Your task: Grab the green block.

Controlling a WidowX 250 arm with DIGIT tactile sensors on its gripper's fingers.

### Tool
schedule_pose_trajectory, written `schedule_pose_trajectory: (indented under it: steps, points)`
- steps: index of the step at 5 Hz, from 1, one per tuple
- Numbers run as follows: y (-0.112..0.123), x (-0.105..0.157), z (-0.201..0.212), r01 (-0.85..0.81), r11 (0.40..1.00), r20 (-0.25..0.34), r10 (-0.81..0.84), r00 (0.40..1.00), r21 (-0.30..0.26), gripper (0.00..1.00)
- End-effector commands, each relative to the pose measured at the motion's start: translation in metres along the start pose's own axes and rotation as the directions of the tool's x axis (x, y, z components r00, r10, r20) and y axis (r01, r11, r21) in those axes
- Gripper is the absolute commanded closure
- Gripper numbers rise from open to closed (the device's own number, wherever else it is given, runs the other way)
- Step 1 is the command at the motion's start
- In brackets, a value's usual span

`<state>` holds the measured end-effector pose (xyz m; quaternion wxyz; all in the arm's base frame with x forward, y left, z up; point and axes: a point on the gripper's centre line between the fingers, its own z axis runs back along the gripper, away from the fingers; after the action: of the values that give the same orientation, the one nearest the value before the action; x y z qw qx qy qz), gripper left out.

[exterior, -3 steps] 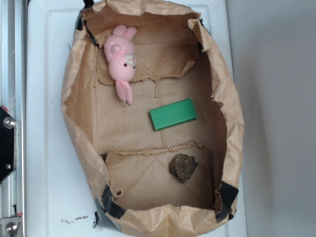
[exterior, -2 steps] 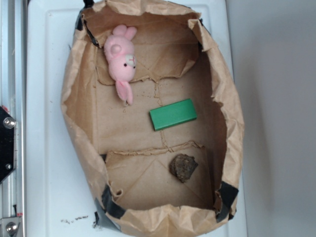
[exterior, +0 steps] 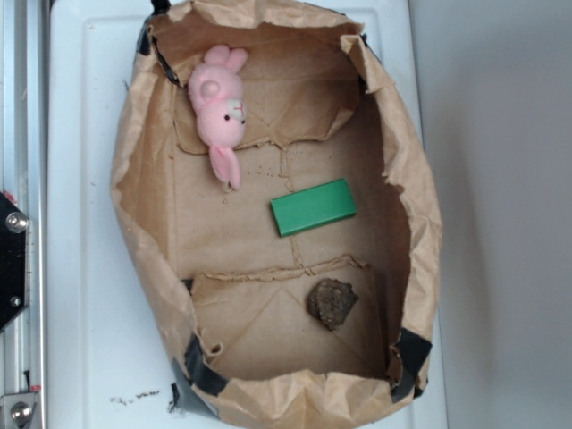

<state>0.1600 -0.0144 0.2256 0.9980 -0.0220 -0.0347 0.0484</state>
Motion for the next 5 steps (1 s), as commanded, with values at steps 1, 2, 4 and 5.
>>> schedule_pose_trajectory:
  steps: [1, 2, 4, 5]
  points:
    - [0.018, 0.037, -0.011, -0.077, 0.997, 0.123, 0.077, 0.989, -0.002, 0.00]
    - [0.035, 0.045, -0.021, -0.077, 0.997, 0.199, 0.077, 0.977, -0.012, 0.00]
    - [0.045, 0.070, -0.036, -0.061, 0.996, 0.193, 0.071, 0.979, -0.060, 0.00]
    - [0.033, 0.084, -0.035, -0.071, 0.997, 0.169, 0.075, 0.983, -0.028, 0.00]
